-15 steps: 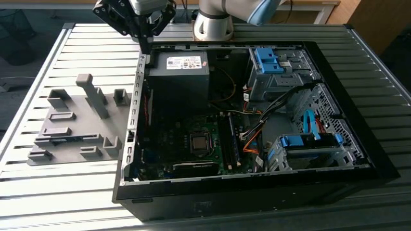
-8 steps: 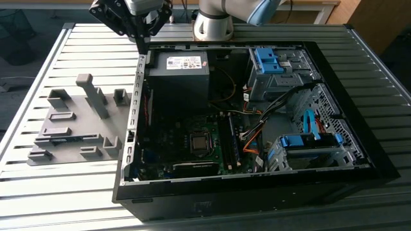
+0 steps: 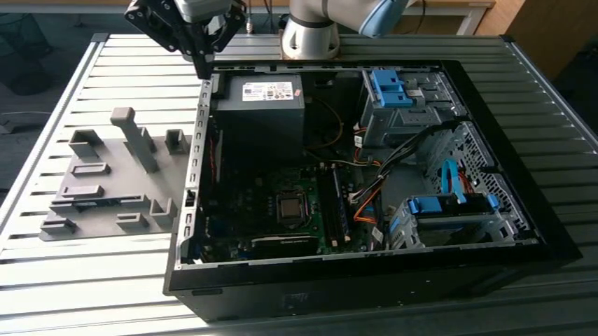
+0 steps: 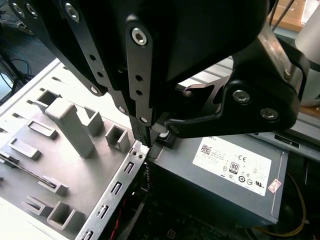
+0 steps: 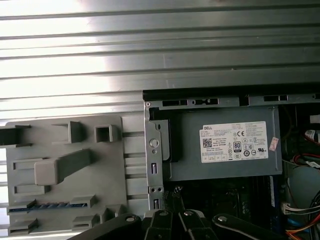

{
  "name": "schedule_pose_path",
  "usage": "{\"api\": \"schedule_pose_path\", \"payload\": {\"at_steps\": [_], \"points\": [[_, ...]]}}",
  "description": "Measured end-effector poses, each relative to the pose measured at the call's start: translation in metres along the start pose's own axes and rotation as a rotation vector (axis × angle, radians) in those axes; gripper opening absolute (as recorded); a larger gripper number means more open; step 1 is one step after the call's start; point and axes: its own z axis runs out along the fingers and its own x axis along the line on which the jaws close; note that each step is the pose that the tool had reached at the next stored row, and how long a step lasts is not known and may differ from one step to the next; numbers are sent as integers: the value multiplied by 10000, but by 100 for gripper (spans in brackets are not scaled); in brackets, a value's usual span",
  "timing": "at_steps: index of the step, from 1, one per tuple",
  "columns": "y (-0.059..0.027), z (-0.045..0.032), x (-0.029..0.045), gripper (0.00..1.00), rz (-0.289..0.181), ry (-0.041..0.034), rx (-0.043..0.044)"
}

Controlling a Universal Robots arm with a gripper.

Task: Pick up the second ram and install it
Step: 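Reach for the second ram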

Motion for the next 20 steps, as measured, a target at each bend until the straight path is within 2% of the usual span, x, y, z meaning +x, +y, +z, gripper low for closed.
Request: {"api": "schedule_pose_path", "payload": {"at_steps": [20], "points": [[-10, -2, 128, 11, 0, 1, 1]]}}
